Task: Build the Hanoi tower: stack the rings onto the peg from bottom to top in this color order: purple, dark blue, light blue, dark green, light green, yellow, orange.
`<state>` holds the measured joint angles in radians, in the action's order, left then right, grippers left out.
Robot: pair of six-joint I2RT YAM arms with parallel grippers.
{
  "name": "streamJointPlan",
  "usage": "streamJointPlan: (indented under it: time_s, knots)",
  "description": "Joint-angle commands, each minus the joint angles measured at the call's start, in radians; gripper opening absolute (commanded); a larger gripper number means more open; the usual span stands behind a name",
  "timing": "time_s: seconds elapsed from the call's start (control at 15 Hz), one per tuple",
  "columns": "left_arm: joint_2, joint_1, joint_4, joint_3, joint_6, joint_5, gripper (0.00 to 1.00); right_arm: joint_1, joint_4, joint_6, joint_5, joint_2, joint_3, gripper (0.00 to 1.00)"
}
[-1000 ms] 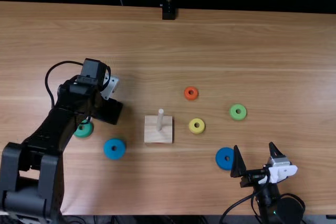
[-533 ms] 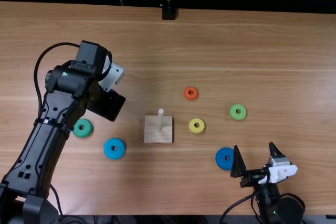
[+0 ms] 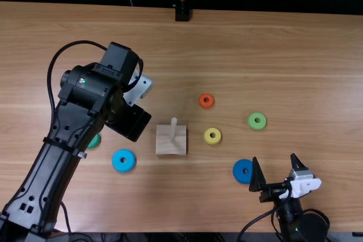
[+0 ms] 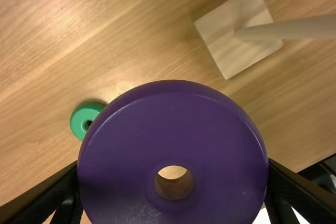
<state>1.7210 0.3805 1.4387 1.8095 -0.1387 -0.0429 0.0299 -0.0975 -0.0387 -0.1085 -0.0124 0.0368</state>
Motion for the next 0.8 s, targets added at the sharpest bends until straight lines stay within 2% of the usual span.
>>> streamJointPlan:
  time_s: [0.0,0.13,0.47,0.67,0.73]
  knots:
    - [-0.014,0.026,0.004,0.057,0.023,-0.005,0.00,-0.007,-0.001,-0.002,-0.002,0.012,-0.021,1.00]
    - [0.028,0.047,0.004,0.086,0.087,-0.005,0.00,-0.007,0.001,-0.002,-0.002,0.012,-0.021,1.00]
    - [0.089,0.110,-0.010,0.117,0.104,-0.005,0.00,-0.007,0.001,-0.002,-0.002,0.012,-0.021,1.00]
    - [0.121,0.143,-0.014,0.171,0.161,-0.005,0.00,-0.007,0.001,-0.002,-0.002,0.012,-0.021,1.00]
    - [0.140,0.155,-0.014,0.188,0.164,-0.005,0.00,-0.007,0.001,-0.002,-0.002,0.012,-0.021,1.00]
